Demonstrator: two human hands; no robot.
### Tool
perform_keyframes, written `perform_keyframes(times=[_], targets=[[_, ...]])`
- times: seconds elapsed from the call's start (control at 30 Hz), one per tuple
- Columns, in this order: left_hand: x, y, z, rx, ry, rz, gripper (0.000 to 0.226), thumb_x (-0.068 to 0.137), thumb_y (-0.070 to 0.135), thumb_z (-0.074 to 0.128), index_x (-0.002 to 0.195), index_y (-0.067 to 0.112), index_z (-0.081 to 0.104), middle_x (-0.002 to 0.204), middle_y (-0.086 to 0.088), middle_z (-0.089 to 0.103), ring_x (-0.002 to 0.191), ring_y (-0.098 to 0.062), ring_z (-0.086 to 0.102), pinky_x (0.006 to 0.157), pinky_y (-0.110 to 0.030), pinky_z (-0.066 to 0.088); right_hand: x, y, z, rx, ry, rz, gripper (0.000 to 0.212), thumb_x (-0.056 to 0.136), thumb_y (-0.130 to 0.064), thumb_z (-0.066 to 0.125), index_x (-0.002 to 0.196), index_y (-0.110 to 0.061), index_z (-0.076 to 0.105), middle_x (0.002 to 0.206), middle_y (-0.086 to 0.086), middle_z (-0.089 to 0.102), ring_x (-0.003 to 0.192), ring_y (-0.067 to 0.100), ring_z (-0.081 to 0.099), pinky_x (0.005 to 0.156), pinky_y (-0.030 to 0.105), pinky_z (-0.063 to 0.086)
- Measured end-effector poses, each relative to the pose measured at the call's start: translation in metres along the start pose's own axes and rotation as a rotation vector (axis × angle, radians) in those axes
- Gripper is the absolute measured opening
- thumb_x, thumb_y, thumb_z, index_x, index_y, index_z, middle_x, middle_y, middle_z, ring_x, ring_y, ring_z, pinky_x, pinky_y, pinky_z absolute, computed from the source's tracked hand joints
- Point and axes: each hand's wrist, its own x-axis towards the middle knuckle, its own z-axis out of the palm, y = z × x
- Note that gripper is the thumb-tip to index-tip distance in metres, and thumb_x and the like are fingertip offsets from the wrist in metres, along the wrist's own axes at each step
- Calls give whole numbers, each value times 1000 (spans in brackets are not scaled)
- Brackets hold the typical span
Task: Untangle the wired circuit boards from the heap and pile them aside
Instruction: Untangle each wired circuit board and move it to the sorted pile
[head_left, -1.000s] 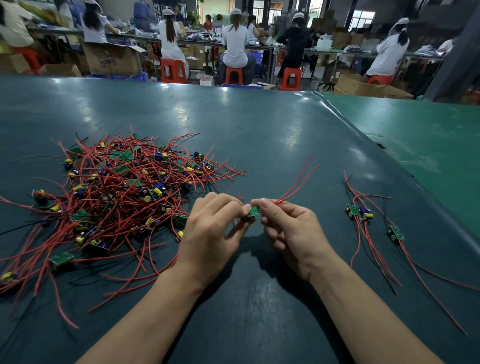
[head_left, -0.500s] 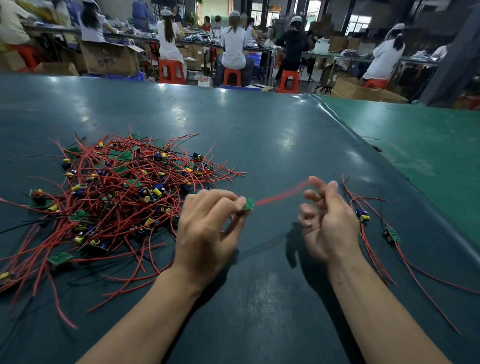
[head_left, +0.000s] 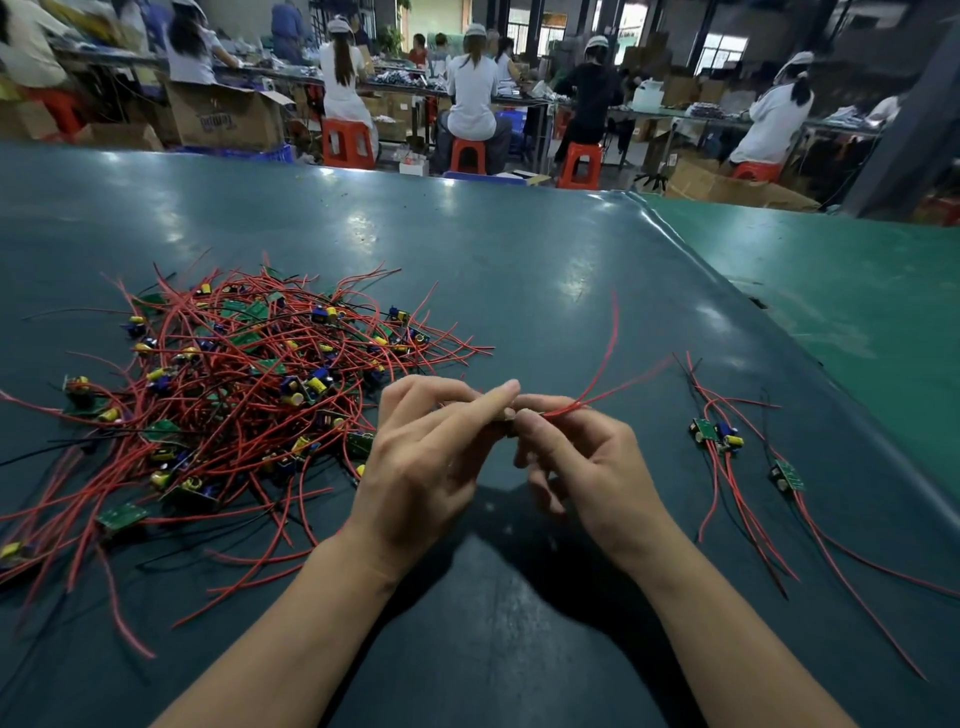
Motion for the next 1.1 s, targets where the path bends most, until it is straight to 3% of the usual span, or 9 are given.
perform_keyframes(times=[0.13,0.3,0.43,0.53,0.7,0.8,0.93,1.03,1.1], targets=[[0,-3,0,163,-33,-123,49,84,29,73,129,14,62,123,3,64,115,-21,53,99,-40,34,3,-4,-3,28,219,-80,14,85,-15,67,98,-10,70,70,6,69,47,15,58,36,21,41],[-3,-7,-2,442,-98,-456,32,81,37,67,109,22,69,106,-1,63,102,-27,51,84,-41,33,10,-13,-22,237,730,-231,14,95,-6,61,107,-12,61,83,0,72,56,15,66,40,21,46],[-7,-10,1,571,-293,-607,27,81,41,70,98,19,72,99,-5,65,96,-32,54,81,-44,36,11,-11,-30,701,866,40,5,94,-2,61,92,-5,57,99,11,66,66,18,73,50,17,52],[-9,-11,2,654,-384,-613,27,85,48,60,91,24,73,94,2,68,95,-27,55,82,-41,30,11,-9,-29,806,761,202,14,98,-13,57,88,-3,57,77,10,71,60,14,72,46,13,50],[-8,-10,-1,653,-455,-649,26,91,48,51,94,30,71,99,9,65,100,-21,51,83,-39,25,12,-7,-24,567,662,233,23,98,-23,53,84,-9,66,57,-1,64,42,7,53,37,15,38],[-3,-7,-4,519,-315,-613,17,94,34,57,93,23,70,94,3,64,92,-25,58,80,-41,33,13,-1,-20,332,595,259,22,98,-19,54,83,-9,66,53,-1,58,38,8,46,35,16,31],[2,3,-5,151,85,-321,8,93,12,59,89,7,64,86,-5,62,78,-23,57,70,-38,44,7,7,-4,-75,221,211,13,91,-9,66,98,-20,65,73,4,66,44,14,54,37,22,39],[0,14,-4,-141,24,-118,7,96,12,53,98,10,59,93,-7,63,83,-26,61,73,-39,51,3,15,1,-289,-71,88,53,85,-2,71,124,-34,54,91,4,65,53,15,61,43,24,45],[-2,17,-2,-265,-77,-67,9,94,13,56,99,10,62,96,-7,66,87,-26,63,76,-41,52,4,14,1,-288,-93,-25,49,87,4,65,119,-33,59,97,9,68,61,10,63,52,21,51]])
